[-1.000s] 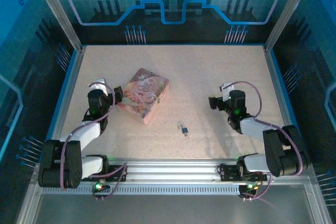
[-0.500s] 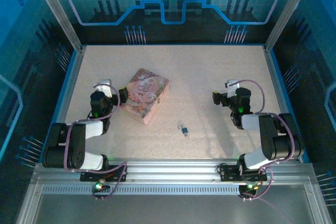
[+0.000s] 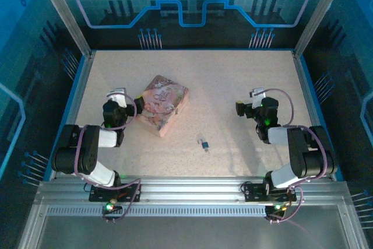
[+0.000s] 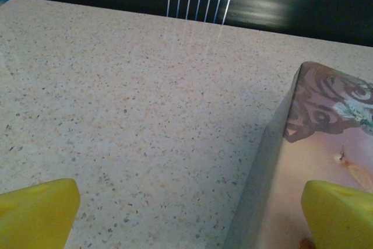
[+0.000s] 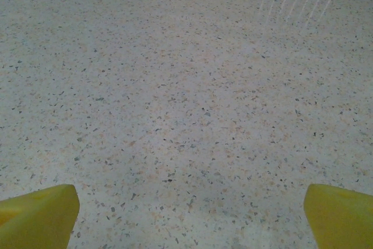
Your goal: Unlock the padlock with the key
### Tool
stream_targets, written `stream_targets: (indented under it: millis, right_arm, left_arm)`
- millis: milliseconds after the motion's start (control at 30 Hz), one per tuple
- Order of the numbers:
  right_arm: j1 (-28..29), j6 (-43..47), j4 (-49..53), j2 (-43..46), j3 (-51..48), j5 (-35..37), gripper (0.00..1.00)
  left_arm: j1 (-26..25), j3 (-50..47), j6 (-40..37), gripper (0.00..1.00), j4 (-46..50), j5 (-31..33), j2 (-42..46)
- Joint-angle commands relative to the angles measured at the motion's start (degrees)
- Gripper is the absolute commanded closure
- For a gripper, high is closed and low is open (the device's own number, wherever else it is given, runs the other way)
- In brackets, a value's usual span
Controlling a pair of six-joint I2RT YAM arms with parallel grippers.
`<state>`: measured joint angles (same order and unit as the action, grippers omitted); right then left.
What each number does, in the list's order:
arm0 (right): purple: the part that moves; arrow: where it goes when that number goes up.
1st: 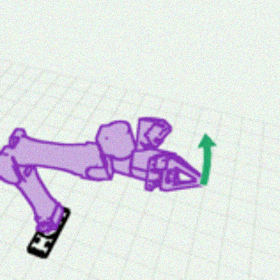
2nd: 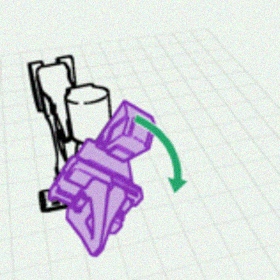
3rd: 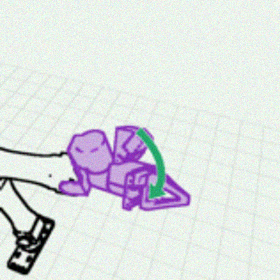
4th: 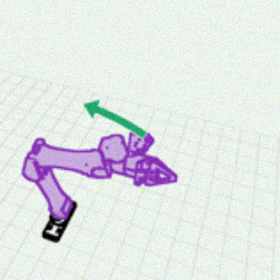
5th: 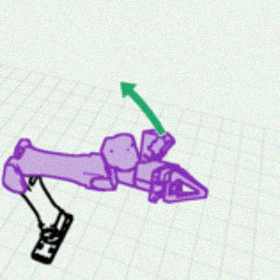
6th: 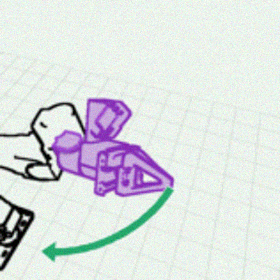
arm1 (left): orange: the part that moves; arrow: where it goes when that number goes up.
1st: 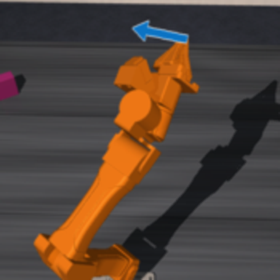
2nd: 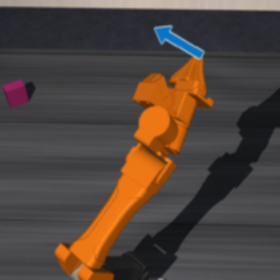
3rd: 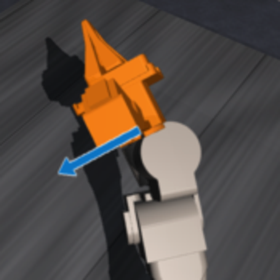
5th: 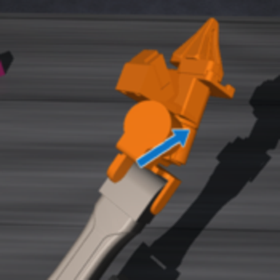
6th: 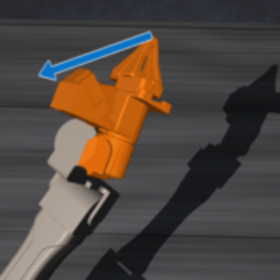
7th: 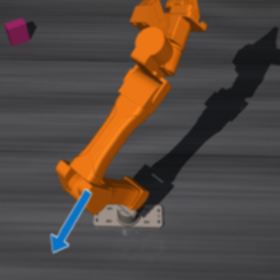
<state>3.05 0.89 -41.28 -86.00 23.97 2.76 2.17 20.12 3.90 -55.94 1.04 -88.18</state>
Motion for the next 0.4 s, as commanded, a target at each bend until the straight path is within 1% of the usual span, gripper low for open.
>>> stream_targets:
  millis: [0, 367]
  right_arm:
    - [0.53, -0.25, -1.79, -0.22, 0.88, 0.53, 0.00]
    - [0.38, -0.24, -1.61, -0.22, 0.96, 0.41, 0.00]
  left_arm:
    - [-0.16, 0.74, -1.66, 0.01, 1.54, 0.91, -0.45]
    - [-0.18, 0.74, -1.79, 0.01, 1.46, 0.63, -0.42]
